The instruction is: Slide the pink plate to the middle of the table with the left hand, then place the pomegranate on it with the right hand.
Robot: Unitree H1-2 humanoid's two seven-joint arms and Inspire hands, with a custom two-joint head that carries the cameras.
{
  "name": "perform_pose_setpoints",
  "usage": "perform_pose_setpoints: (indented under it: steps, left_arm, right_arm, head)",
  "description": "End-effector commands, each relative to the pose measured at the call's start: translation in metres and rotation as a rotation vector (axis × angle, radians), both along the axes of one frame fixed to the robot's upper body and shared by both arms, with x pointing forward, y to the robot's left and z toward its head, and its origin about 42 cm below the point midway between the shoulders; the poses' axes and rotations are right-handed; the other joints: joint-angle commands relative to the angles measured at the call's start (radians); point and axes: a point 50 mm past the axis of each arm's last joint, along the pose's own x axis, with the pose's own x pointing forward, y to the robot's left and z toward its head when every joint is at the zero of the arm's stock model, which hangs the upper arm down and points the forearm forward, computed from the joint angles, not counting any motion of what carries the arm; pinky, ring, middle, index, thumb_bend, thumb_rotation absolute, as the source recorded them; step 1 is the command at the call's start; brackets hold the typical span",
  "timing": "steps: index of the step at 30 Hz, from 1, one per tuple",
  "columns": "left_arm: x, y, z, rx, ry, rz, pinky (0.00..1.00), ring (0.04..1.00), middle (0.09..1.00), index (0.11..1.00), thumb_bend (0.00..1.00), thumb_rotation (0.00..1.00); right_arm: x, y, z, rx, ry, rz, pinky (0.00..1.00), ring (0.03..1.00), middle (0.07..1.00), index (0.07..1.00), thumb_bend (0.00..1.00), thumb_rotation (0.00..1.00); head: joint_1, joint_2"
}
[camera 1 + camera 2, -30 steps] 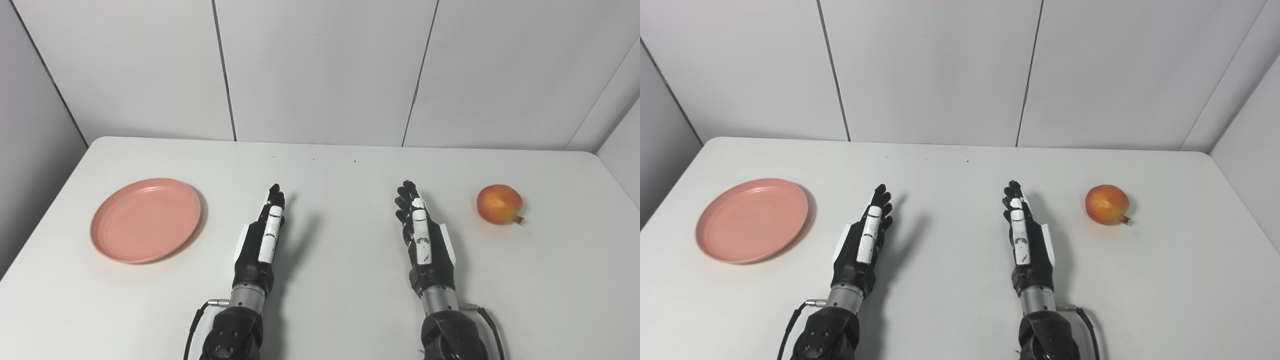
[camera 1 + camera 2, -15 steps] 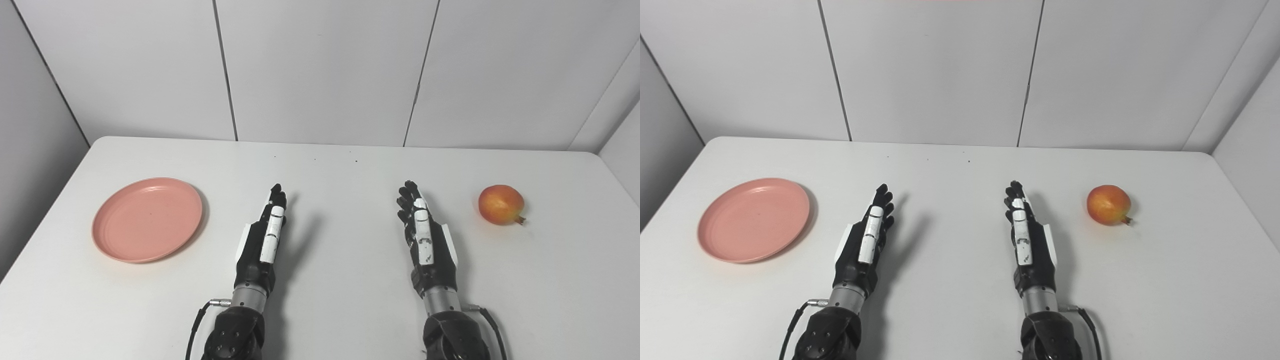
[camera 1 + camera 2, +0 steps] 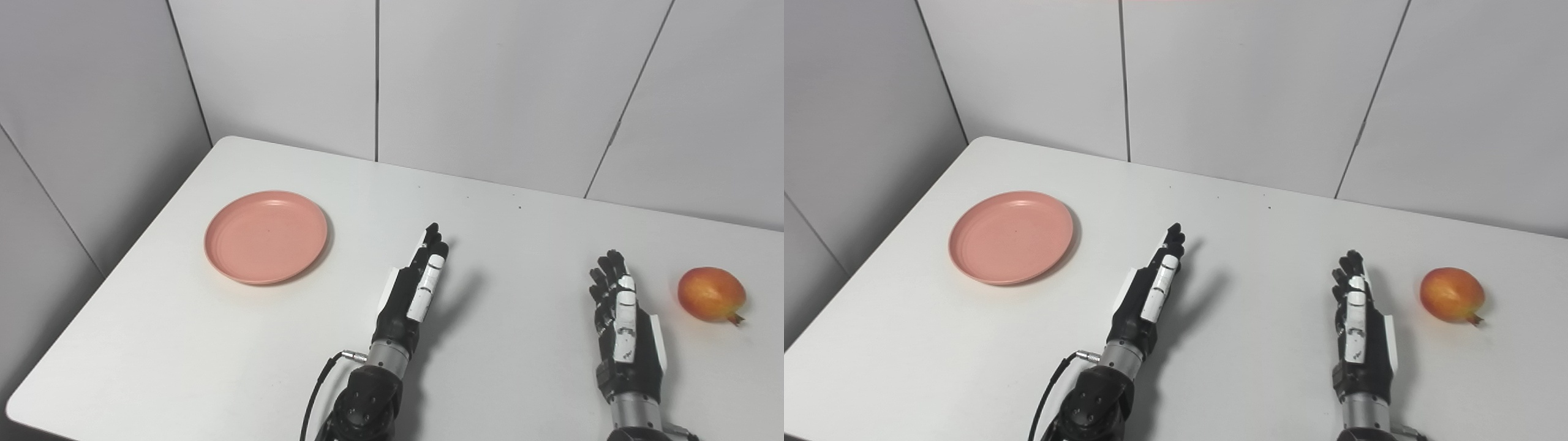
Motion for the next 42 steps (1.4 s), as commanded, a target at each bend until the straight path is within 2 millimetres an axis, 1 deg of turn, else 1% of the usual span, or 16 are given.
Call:
perform_pose_setpoints:
  steps: [1,4,7,13,21,25,29,31,33,36,38,42]
  left_arm:
    - [0.004,-0.02,0.014,-0.03,-0.042,-0.021,1.0,1.0,1.0,1.0,0.54,1.0]
    - [0.004,-0.021,0.013,-0.029,-0.041,-0.02,1.0,1.0,1.0,1.0,0.53,1.0]
    - [0.003,-0.021,0.012,-0.025,-0.042,-0.023,1.0,1.0,1.0,1.0,0.53,1.0]
    - [0.003,-0.02,0.011,-0.018,-0.049,-0.024,1.0,1.0,1.0,1.0,0.52,1.0]
    - [0.004,-0.019,0.012,-0.008,-0.064,-0.021,1.0,1.0,1.0,1.0,0.53,1.0]
    - [0.004,-0.018,0.014,-0.007,-0.083,-0.014,1.0,1.0,1.0,1.0,0.57,1.0]
    - [0.007,-0.014,0.02,-0.011,-0.109,-0.004,1.0,1.0,1.0,1.0,0.56,1.0]
    - [0.009,-0.012,0.024,-0.012,-0.128,0.0,1.0,1.0,0.987,0.977,0.54,1.0]
    - [0.012,-0.007,0.028,-0.015,-0.147,-0.003,1.0,0.974,0.95,0.932,0.52,1.0]
    - [0.016,0.0,0.034,-0.005,-0.173,-0.009,1.0,0.955,0.931,0.916,0.53,1.0]
    - [0.017,0.005,0.039,0.011,-0.189,-0.006,0.97,0.921,0.904,0.89,0.54,1.0]
    - [0.019,0.012,0.048,0.028,-0.208,0.005,0.97,0.907,0.895,0.881,0.55,1.0]
  right_arm:
    - [0.003,-0.002,0.011,0.013,-0.083,0.007,0.99,0.967,0.967,0.96,0.6,1.0]
    - [0.003,-0.003,0.01,0.02,-0.083,0.009,0.99,0.965,0.963,0.956,0.62,1.0]
    - [0.003,-0.002,0.008,0.015,-0.086,0.009,1.0,0.964,0.964,0.957,0.63,1.0]
    - [0.003,-0.002,0.007,0.006,-0.088,0.01,1.0,0.965,0.964,0.957,0.62,1.0]
    - [0.004,-0.002,0.006,0.001,-0.081,0.009,1.0,0.967,0.964,0.964,0.61,1.0]
    - [0.004,-0.003,0.005,0.002,-0.082,0.006,1.0,0.961,0.961,0.959,0.61,1.0]
    - [0.004,-0.002,0.005,-0.001,-0.082,0.004,1.0,0.961,0.961,0.957,0.61,1.0]
    - [0.004,-0.002,0.005,-0.003,-0.081,0.005,1.0,0.962,0.962,0.959,0.6,1.0]
    - [0.004,-0.002,0.005,-0.001,-0.081,0.001,1.0,0.955,0.957,0.956,0.61,1.0]
    - [0.004,-0.001,0.005,0.0,-0.081,-0.002,0.99,0.951,0.953,0.953,0.61,1.0]
    - [0.004,0.0,0.005,0.0,-0.081,0.0,1.0,0.957,0.958,0.956,0.61,1.0]
    - [0.005,0.001,0.004,-0.008,-0.081,-0.001,1.0,0.958,0.958,0.954,0.6,1.0]
  head:
    - [0.008,-0.004]
    - [0.012,-0.011]
    - [0.011,-0.016]
    - [0.006,-0.019]
    - [0.005,-0.02]
    - [0.005,-0.023]
    - [0.007,-0.025]
    - [0.007,-0.025]
    - [0.008,-0.028]
    - [0.005,-0.032]
    - [0.005,-0.033]
    - [0.004,-0.034]
